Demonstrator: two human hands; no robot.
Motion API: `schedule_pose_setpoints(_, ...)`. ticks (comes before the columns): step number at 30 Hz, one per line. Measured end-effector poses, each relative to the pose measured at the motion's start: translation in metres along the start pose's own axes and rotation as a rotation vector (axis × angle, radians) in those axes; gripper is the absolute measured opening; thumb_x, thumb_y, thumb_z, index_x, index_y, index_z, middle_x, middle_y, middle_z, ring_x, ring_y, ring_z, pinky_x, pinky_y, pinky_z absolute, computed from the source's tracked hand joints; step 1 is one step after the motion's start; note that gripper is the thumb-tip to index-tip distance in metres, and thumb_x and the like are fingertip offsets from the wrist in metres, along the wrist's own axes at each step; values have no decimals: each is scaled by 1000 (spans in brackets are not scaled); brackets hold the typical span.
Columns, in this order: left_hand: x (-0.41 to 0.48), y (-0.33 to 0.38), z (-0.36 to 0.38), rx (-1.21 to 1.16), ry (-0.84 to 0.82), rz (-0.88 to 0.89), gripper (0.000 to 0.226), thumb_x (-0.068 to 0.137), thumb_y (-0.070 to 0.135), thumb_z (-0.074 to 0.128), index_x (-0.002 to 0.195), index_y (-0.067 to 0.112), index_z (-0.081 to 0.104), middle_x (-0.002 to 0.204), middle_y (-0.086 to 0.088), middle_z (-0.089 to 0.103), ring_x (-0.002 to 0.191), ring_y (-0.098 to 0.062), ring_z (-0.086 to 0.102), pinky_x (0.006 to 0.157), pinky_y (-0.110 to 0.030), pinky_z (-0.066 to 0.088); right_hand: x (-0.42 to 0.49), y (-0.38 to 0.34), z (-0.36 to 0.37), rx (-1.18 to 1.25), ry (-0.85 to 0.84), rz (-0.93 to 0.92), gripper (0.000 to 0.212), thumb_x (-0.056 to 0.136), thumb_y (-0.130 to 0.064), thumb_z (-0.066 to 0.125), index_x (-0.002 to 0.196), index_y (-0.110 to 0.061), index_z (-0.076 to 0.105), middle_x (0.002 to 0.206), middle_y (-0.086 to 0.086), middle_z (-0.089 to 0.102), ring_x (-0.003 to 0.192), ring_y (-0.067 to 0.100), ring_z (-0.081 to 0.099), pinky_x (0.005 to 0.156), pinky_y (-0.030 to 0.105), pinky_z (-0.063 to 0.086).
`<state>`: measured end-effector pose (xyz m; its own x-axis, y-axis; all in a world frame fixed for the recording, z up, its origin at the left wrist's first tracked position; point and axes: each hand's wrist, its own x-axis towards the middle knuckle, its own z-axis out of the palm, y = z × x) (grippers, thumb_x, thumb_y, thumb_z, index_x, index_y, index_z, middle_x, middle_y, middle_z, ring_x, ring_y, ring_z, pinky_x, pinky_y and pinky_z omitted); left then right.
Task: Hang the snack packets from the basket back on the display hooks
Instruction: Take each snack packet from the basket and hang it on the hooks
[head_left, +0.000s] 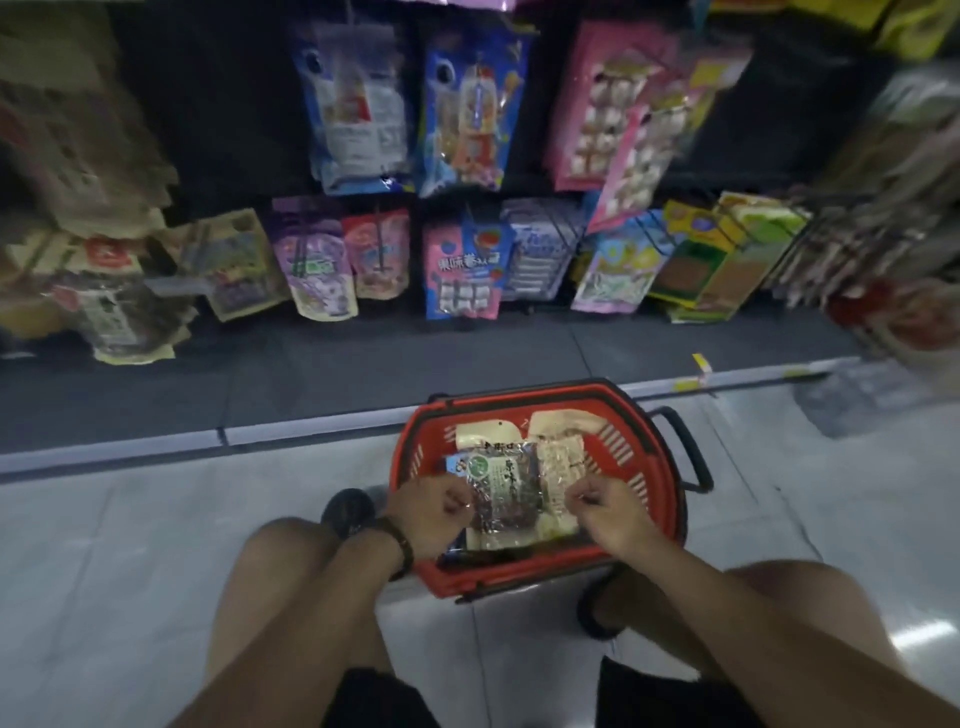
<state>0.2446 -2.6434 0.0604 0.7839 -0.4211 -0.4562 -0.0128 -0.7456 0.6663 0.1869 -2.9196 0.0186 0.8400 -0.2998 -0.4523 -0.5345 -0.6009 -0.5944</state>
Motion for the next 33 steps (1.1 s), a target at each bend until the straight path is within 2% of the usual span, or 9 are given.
schedule_pose_setpoints(3,26,1,14,8,-2,-33,16,100,27,65,91,40,62,109,9,71,112,-16,68,95,-27,52,23,38,6,-40,-33,71,6,96,-29,79,98,-23,80,110,-2,79,109,21,72,99,35,56)
schedule_pose_setpoints(9,106,17,31,188,-207,-31,20,107,26,50,115,29,68,129,-1,70,114,-24,65,98,-32,53,68,47,28,20,-134,143,9,93,-28,82,95,-21,79,95,-6,75,86,14,69,68,18,51)
schedule_pose_setpoints(13,140,-8,46,236,-182,-143,29,105,14,47,124,26,67,124,-2,69,108,-25,66,83,-27,46,111,54,54,79,-236,231,27,89,-29,85,109,-12,82,102,9,80,97,26,76,75,29,58)
schedule_pose_setpoints(16,151,-28,63,249,-241,-280,22,103,20,57,123,17,64,120,-5,67,108,-25,62,84,-29,42,130,66,75,216,-277,314,40,81,-38,90,108,-10,79,93,3,78,87,21,73,65,27,56)
schedule_pose_setpoints(18,158,-34,78,158,-198,-365,24,98,20,65,121,19,61,121,-6,66,107,-24,60,86,-29,42,137,78,88,291,-305,327,58,62,-54,96,101,-14,79,95,0,80,94,22,75,84,34,62)
schedule_pose_setpoints(22,173,-55,113,-254,-30,-553,59,87,14,82,138,14,52,135,-8,66,113,-21,61,99,-34,51,144,85,98,379,-330,335,19,85,-25,90,97,-21,76,106,8,80,105,31,75,95,47,61)
schedule_pose_setpoints(25,196,-87,138,-458,1,-602,82,75,22,93,145,20,51,136,-6,68,119,-27,66,106,-48,55,155,87,101,499,-338,367,34,84,-24,90,114,-11,80,109,11,82,105,33,78,99,54,62)
schedule_pose_setpoints(30,197,-47,129,-555,38,-603,45,80,20,91,120,19,70,109,1,76,103,-19,69,93,-34,55,157,117,136,837,-452,437,105,31,-42,110,123,-3,76,116,21,80,109,44,77,102,63,59)
schedule_pose_setpoints(33,195,-32,129,-541,-27,-571,33,90,37,82,119,30,69,111,10,69,106,-17,63,94,-31,50,144,83,109,800,-501,423,58,75,-20,96,123,1,73,112,19,80,100,34,81,89,45,65)
